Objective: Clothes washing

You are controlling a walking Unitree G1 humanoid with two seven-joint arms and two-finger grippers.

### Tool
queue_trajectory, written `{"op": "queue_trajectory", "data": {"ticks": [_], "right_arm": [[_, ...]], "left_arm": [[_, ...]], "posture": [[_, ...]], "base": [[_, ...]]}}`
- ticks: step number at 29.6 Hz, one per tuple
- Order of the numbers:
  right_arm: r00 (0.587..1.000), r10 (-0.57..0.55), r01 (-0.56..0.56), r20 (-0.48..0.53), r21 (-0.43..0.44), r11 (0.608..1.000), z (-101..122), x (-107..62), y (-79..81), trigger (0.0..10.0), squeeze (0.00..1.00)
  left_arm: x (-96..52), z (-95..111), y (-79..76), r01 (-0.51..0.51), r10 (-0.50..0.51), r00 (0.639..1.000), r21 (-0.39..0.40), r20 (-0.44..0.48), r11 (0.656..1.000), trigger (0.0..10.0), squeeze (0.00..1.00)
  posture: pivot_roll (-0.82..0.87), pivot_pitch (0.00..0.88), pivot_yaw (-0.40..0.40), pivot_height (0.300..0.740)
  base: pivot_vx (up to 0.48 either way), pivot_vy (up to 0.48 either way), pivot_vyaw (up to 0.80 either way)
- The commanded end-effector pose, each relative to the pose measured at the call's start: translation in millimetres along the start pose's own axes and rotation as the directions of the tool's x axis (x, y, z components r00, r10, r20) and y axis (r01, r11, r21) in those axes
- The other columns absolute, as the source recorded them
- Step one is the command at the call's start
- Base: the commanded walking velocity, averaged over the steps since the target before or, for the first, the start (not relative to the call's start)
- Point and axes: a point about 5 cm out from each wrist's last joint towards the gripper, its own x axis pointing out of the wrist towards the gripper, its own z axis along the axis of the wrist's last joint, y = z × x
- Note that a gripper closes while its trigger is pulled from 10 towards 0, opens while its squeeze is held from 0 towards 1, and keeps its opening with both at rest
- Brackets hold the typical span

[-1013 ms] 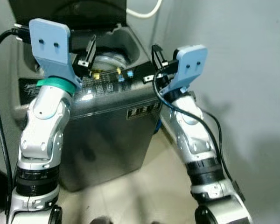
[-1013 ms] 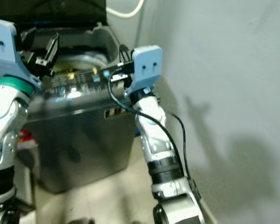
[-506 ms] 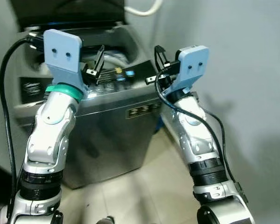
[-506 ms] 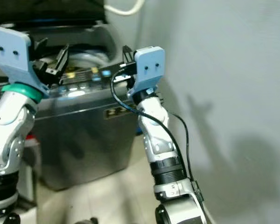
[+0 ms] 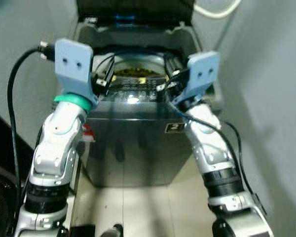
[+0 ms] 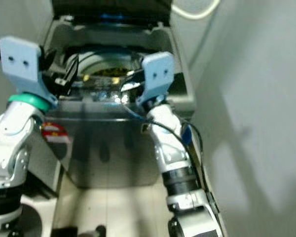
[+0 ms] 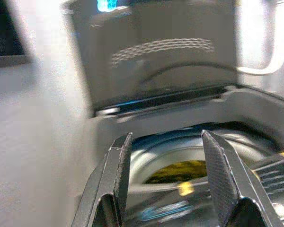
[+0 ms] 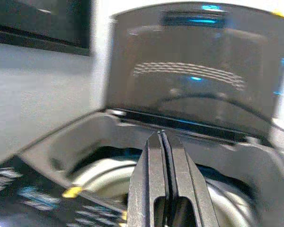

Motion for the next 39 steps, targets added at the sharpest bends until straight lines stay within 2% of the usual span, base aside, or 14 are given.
{"op": "queue_trajectory", "data": {"ticks": [1, 30, 34, 36, 37, 38, 39], "right_arm": [[1.000, -0.001, 0.001, -0.019, 0.013, 1.000, -4.2, -2.3, 1.2, 10.0, 0.00], [0.999, 0.013, -0.012, -0.033, 0.019, 1.000, -6.8, -3.4, 2.5, 10.0, 0.00], [0.998, 0.008, -0.007, -0.065, 0.014, 1.000, -15.5, -7.6, 1.5, 10.0, 0.00], [0.998, 0.008, -0.007, -0.065, 0.014, 1.000, -15.5, -7.6, 1.5, 10.0, 0.00], [0.988, -0.033, 0.037, -0.152, 0.027, 0.999, -37.6, -19.2, -4.0, 10.0, 0.00], [0.988, -0.033, 0.037, -0.152, 0.027, 0.999, -37.6, -19.2, -4.0, 10.0, 0.00], [0.981, -0.051, 0.057, -0.189, 0.030, 0.998, -46.5, -24.6, -6.1, 10.0, 0.00]], "left_arm": [[-1.5, -2.1, -2.8, 0.009, -0.009, 1.000, -0.004, -0.005, 1.000, 10.0, 0.00], [-4.8, -8.8, -2.4, 0.001, -0.001, 0.999, 0.005, -0.032, 1.000, 10.0, 0.00], [-10.4, -23.1, -1.8, 0.003, -0.001, 0.996, 0.025, -0.092, 1.000, 10.0, 0.00], [-10.4, -23.1, -1.8, 0.003, -0.001, 0.996, 0.025, -0.092, 1.000, 10.0, 0.00], [-20.0, -46.0, -0.2, -0.003, 0.009, 0.983, 0.034, -0.184, 0.999, 10.0, 0.00], [-20.0, -46.0, -0.2, -0.003, 0.009, 0.983, 0.034, -0.184, 0.999, 10.0, 0.00], [-24.2, -54.7, 0.9, -0.011, 0.017, 0.976, 0.031, -0.218, 0.999, 10.0, 0.00]], "posture": [[0.10, 0.000, -0.014, 0.740], [0.10, 0.000, -0.020, 0.740], [0.10, 0.000, -0.019, 0.740], [0.10, 0.000, -0.019, 0.740], [0.10, 0.000, -0.018, 0.740], [0.10, 0.000, -0.018, 0.740], [0.10, 0.000, -0.018, 0.740]], "base": [[0.000, 0.000, 0.80], [0.000, 0.000, 0.80], [0.000, 0.000, 0.80], [0.000, 0.000, 0.80], [0.000, 0.000, 0.80], [0.000, 0.000, 0.80], [0.000, 0.000, 0.80]]}}
